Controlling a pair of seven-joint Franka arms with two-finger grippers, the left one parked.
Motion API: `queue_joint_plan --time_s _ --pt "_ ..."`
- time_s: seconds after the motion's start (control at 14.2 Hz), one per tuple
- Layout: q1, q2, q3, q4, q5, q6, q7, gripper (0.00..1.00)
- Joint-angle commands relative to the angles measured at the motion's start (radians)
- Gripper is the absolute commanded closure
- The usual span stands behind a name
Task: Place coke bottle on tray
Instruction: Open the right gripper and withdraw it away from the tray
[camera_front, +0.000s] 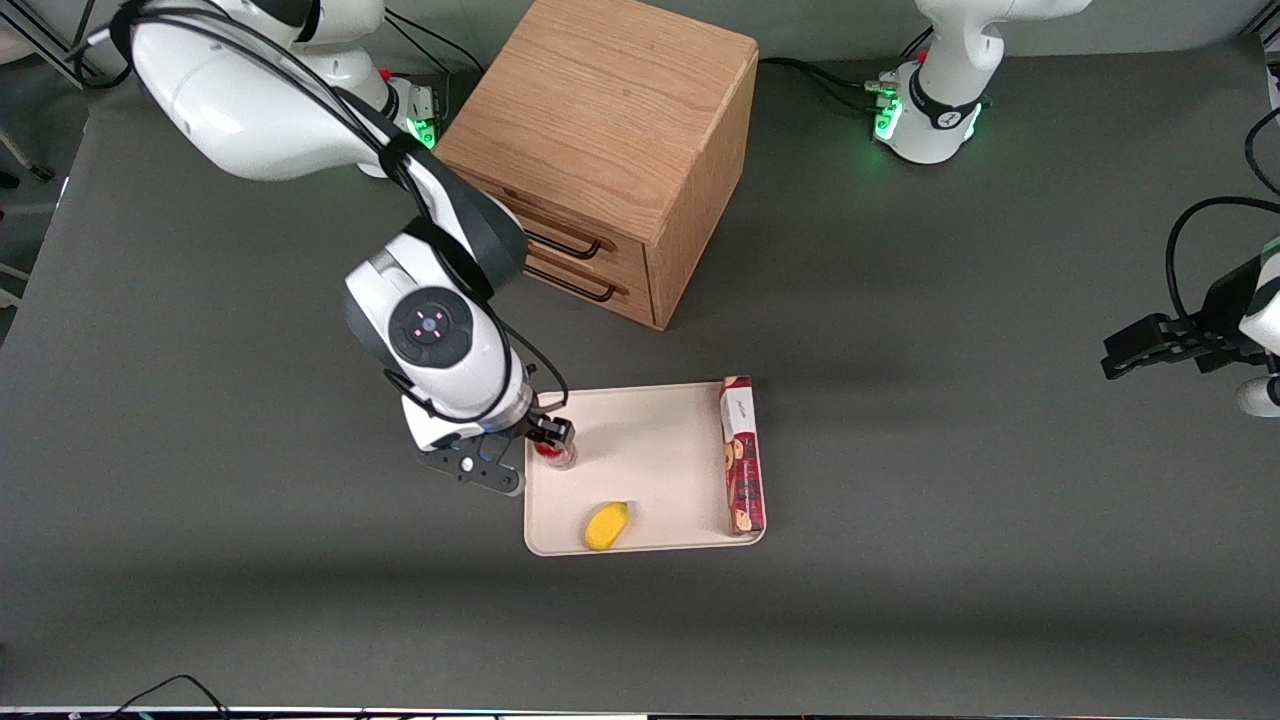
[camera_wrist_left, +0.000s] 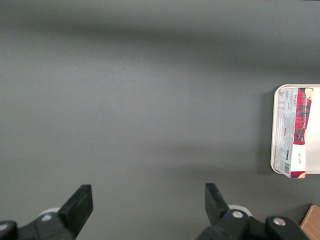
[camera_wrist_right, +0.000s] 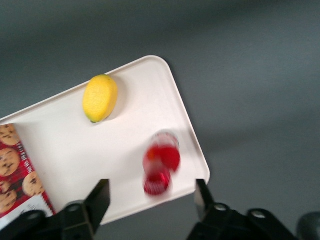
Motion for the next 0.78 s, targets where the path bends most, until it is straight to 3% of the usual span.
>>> queue_joint_plan --time_s 0.0,0.28,0.56,0.71 --pt "-0.044 -0.135 0.034 0.033 -0.001 -0.154 -0.125 0.00" --pt "-0.117 -0.361 -0.033 0.025 0.095 -0.387 -0.453 0.00" --pt "-0.114 -0.632 -0.396 -0.125 0.365 -0.452 -0.818 0.00" --pt "-0.111 -0.755 -0.541 -0.296 0.425 -0.391 -0.949 0.00"
